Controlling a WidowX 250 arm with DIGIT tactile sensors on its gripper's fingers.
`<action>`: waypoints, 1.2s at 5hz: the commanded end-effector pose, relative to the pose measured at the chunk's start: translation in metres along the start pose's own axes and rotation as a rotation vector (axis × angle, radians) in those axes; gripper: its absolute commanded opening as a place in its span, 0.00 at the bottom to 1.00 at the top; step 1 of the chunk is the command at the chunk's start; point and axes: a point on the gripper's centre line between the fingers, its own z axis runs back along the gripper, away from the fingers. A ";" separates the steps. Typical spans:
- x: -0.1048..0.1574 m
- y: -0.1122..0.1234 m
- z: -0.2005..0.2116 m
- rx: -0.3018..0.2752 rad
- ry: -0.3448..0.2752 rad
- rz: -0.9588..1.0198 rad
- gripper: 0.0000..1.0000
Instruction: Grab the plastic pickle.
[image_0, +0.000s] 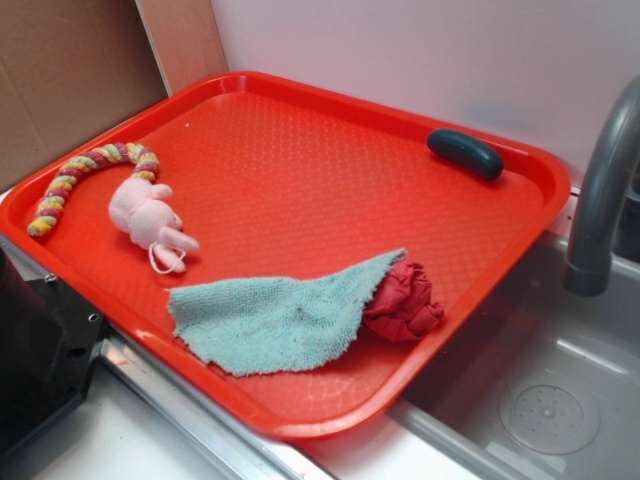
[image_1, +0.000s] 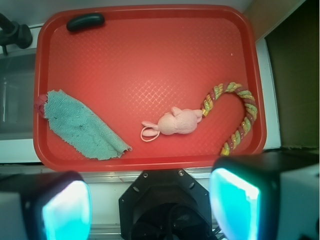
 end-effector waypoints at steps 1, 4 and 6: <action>0.000 0.000 0.000 0.000 0.000 0.000 1.00; 0.098 -0.029 -0.099 -0.018 -0.112 0.445 1.00; 0.135 -0.030 -0.124 -0.026 -0.131 0.610 1.00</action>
